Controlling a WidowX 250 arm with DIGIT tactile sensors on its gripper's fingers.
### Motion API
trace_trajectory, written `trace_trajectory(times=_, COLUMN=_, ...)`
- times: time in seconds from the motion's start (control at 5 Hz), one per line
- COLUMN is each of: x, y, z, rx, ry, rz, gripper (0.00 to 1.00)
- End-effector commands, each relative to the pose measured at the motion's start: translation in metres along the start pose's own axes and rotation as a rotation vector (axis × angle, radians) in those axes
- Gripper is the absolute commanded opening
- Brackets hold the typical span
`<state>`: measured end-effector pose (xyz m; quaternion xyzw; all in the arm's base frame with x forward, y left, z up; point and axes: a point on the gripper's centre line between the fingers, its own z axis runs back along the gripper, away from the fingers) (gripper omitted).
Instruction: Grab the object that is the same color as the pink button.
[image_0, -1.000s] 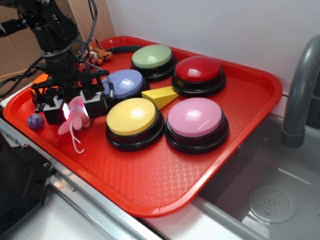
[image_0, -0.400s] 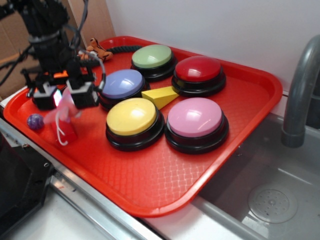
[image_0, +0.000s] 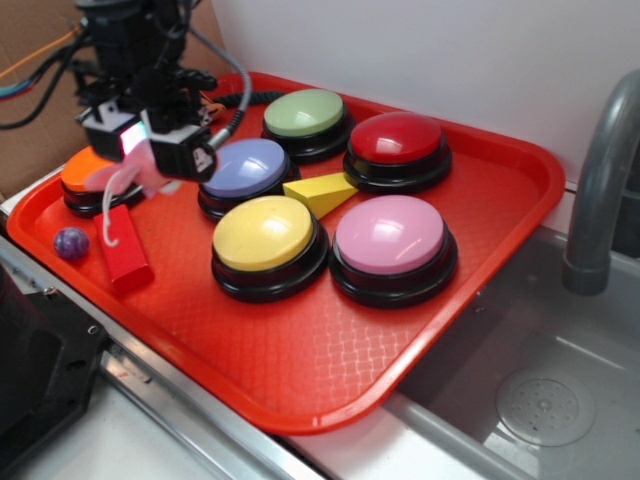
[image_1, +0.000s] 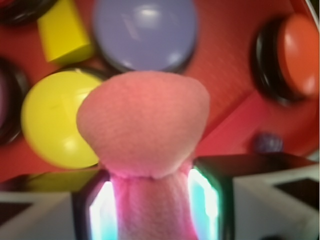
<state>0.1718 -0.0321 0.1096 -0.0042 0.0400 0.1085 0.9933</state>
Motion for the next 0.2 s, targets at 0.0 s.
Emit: trace_trajectory(times=0.0, x=0.0123, y=-0.0089, z=0.0188, rx=0.030, ry=-0.092, rz=-0.072, gripper=0.00)
